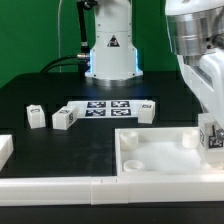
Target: Assemble one leg
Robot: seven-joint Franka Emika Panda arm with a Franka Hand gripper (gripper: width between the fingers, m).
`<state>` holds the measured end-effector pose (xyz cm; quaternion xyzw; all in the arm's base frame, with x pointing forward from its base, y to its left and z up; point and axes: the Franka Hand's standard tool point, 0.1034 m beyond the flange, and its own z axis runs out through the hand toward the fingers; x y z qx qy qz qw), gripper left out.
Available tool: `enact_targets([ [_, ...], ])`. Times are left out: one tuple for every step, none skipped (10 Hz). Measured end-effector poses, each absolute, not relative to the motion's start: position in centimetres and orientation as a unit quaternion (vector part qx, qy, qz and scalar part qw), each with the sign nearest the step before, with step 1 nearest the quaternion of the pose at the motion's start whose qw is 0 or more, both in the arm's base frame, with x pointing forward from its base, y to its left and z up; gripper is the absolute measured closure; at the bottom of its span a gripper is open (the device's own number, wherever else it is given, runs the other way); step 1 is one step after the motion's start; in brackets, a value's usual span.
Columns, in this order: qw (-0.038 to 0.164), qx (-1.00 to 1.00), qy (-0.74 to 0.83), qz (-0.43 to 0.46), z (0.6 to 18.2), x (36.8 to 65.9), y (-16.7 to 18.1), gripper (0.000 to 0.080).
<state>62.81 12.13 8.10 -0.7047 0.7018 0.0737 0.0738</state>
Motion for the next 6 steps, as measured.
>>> enact_targets([
  [0.075,-0.714,0.692,0.073,8.09,62.80,12.16,0.0507],
  [0.076,-0.723,0.683,0.072,8.09,62.79,12.18,0.0342],
  [0.076,-0.724,0.682,0.072,8.09,62.79,12.20,0.0196],
  [0.077,-0.754,0.648,0.068,8.09,62.79,12.11,0.0163],
  [0.082,-0.802,0.589,0.061,8.08,62.78,12.14,0.0163],
  [0.084,-0.833,0.544,0.056,8.06,62.74,12.21,0.0154],
])
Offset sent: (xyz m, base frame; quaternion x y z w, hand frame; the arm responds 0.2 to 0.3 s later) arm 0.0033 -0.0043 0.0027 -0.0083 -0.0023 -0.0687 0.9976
